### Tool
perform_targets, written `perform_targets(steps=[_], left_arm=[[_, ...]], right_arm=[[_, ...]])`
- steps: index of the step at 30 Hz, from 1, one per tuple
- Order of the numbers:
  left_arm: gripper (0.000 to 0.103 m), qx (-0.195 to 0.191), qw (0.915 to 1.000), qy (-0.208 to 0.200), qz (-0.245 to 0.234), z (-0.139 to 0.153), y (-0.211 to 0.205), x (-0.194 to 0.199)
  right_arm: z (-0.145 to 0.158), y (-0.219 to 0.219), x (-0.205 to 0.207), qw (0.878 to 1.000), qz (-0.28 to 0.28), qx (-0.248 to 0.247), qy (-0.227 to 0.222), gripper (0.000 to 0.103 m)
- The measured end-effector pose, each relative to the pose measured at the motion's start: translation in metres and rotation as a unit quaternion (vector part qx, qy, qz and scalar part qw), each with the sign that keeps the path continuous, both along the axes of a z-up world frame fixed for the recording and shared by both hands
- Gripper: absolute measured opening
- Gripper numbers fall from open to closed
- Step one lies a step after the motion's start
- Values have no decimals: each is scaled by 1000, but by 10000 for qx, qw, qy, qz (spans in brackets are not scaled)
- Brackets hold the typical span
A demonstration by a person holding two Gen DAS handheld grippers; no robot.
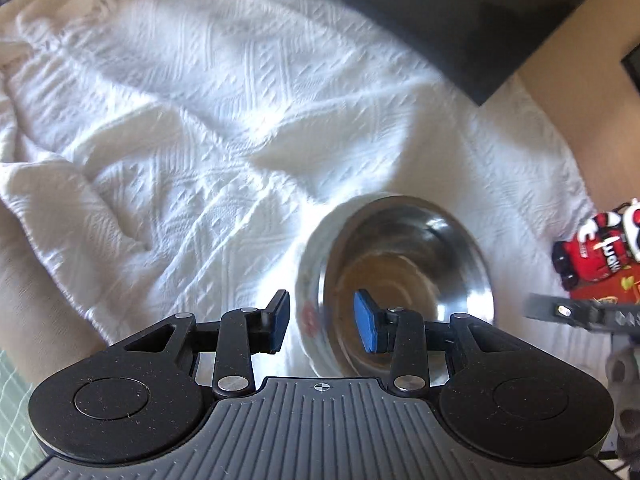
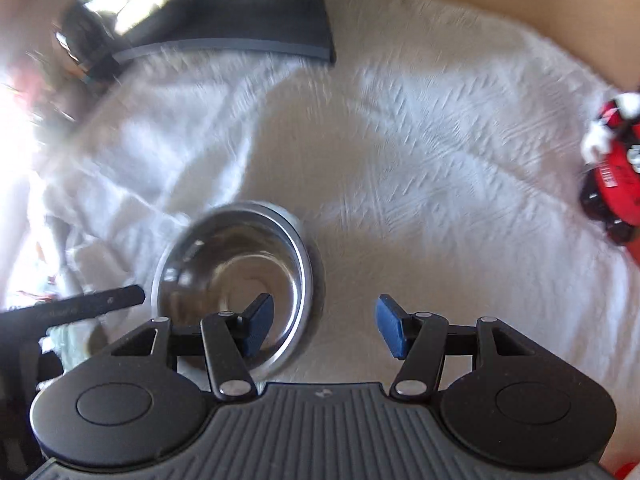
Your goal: Organize plates and bowls
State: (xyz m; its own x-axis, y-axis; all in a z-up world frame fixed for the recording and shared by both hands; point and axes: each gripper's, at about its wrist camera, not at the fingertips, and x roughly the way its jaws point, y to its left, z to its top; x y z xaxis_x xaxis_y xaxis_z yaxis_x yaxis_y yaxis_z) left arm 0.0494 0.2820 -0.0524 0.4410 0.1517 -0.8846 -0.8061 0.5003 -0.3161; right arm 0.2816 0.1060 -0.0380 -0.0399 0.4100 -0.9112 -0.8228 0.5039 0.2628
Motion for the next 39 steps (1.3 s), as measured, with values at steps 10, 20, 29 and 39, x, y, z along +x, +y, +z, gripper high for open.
perform_targets(steps=[10,20,29,39], left_arm=[[41,-338,9987,108,-366,-48,8,14],[56,-285,9971,340,-615,-48,-12,31],[53,-498,9954,427,-694,-47,-21,34],[40,376,9940,-93,-1020,40,-41,27]], right_arm=[[-71,68,-12,9948,97,-998,150,51],[-66,44,-12,9944,76,-969,420,46],[-63,29,-8,9940,-28,-970,504,46],[27,-30,-14,9983,-126,568,-87,46]])
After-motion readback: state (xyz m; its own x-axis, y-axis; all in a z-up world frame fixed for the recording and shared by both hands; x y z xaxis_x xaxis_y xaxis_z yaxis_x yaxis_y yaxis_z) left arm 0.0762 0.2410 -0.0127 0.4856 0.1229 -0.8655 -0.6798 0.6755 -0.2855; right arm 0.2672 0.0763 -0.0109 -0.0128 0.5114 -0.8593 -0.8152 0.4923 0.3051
